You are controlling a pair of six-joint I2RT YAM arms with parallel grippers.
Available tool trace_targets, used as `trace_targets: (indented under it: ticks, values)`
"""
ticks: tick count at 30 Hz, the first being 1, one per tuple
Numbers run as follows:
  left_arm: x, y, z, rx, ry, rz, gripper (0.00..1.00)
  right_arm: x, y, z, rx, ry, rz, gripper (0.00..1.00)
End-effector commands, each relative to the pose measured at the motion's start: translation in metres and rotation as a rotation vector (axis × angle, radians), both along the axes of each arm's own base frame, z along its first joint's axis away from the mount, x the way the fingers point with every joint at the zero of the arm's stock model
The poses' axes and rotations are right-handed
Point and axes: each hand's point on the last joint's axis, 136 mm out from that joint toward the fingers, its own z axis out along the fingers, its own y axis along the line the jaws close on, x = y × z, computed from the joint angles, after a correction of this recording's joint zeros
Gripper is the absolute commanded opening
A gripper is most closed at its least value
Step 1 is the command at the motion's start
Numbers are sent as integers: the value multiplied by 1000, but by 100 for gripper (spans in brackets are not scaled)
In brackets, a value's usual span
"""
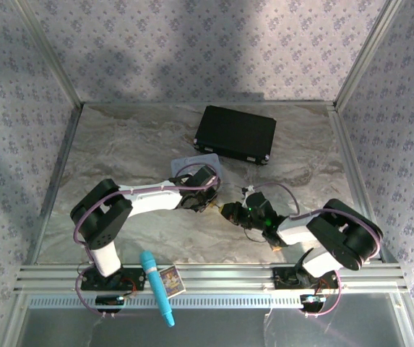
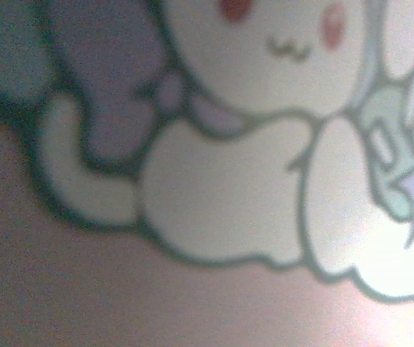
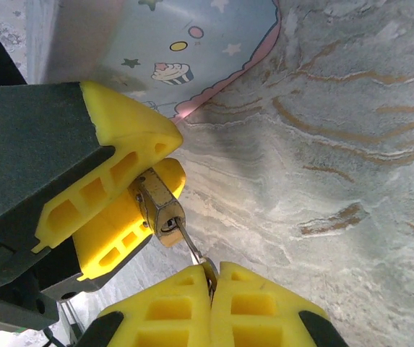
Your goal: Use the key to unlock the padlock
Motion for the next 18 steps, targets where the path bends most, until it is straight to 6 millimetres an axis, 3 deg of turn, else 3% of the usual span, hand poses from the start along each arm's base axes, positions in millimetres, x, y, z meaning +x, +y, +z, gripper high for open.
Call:
trace_targets:
  ticks: [1, 18]
  values:
    - [-37, -7, -28, -25, 195, -10, 13, 10, 5, 17, 23, -60, -3, 0]
    - [-40, -20, -24, -64, 197, -32, 13, 18, 20, 30, 88, -83, 31, 0]
